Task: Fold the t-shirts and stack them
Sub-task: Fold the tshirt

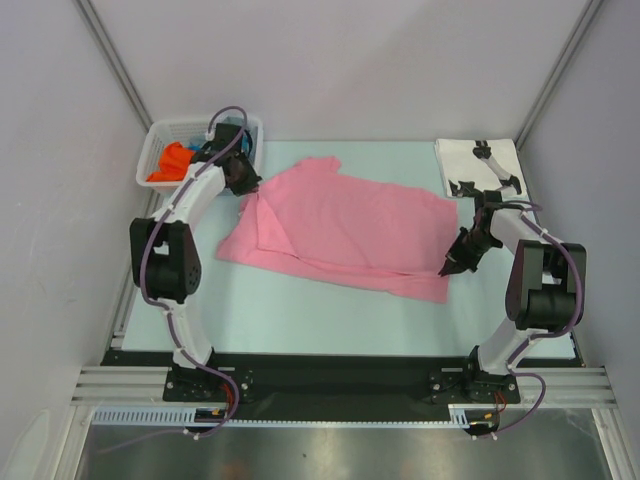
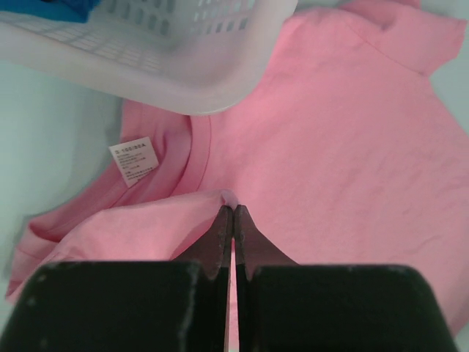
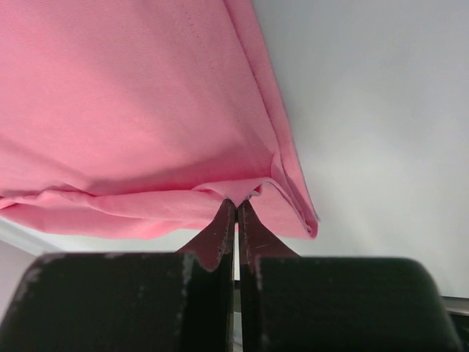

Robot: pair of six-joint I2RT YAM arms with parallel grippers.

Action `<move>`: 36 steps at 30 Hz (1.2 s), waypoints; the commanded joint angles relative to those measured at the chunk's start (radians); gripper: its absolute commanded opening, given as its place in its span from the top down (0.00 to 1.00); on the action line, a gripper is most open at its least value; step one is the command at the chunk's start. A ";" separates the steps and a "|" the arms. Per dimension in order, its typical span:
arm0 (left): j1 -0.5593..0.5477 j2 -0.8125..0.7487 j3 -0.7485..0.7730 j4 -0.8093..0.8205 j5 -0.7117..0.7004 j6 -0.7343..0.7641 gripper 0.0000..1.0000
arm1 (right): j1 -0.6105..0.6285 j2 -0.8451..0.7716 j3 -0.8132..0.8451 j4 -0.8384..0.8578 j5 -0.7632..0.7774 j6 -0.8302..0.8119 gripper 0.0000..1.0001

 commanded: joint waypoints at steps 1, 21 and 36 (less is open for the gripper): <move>0.022 -0.133 -0.031 0.012 -0.080 0.016 1.00 | -0.021 -0.042 0.020 0.002 0.012 0.012 1.00; 0.038 -0.155 -0.009 0.012 -0.137 0.035 1.00 | -0.035 -0.083 0.008 0.043 -0.042 0.028 1.00; 0.037 -0.028 0.054 -0.004 -0.068 0.047 0.99 | -0.055 0.032 0.036 0.086 -0.083 0.058 1.00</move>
